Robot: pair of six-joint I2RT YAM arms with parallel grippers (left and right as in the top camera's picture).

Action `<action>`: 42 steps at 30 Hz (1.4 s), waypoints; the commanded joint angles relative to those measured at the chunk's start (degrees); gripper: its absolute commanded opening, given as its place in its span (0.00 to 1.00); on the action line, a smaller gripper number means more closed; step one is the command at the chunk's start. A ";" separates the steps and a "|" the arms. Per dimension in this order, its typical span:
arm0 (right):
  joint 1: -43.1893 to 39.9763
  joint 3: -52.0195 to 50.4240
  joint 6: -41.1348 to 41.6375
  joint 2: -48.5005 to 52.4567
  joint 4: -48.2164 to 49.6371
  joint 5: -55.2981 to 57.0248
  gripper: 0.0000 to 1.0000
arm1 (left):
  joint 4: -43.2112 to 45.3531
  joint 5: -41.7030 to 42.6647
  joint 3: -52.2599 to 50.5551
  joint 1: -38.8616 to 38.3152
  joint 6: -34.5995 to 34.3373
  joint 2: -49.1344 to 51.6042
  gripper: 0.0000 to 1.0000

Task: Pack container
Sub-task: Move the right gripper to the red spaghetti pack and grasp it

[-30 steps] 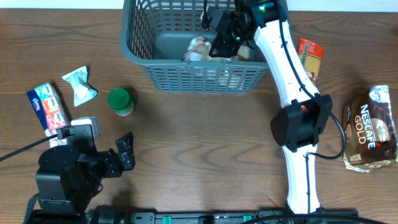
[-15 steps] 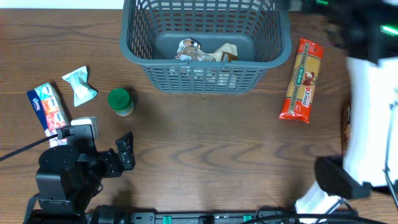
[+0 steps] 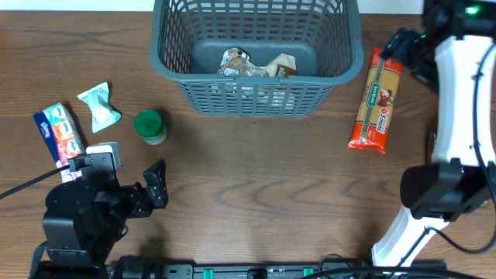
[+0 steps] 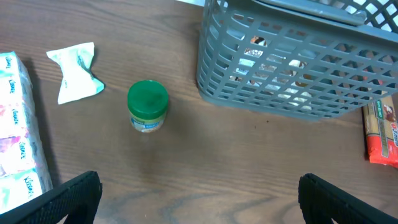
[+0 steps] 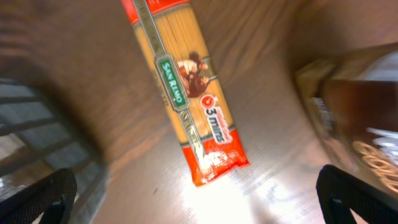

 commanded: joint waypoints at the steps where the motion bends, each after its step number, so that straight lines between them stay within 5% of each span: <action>1: -0.15 -7.10 -0.98 1.75 4.74 -1.46 0.99 | 0.17 0.57 0.79 -0.17 -0.52 0.02 0.99; 14: -3.48 -25.09 -17.11 4.22 28.06 -8.74 0.99 | 0.17 0.55 0.79 -0.17 -0.52 0.02 0.98; 36: -6.58 -43.45 -18.99 4.31 49.40 -12.70 0.98 | 0.20 0.57 0.79 -0.17 -0.55 0.13 0.99; 38: -6.58 -44.28 -18.99 4.31 50.10 -12.50 0.93 | 0.20 0.57 0.79 -0.17 -0.52 0.13 0.99; 42: -6.56 -44.52 -18.99 4.31 50.07 -12.57 0.64 | 0.20 0.57 0.79 -0.17 -0.52 0.13 0.98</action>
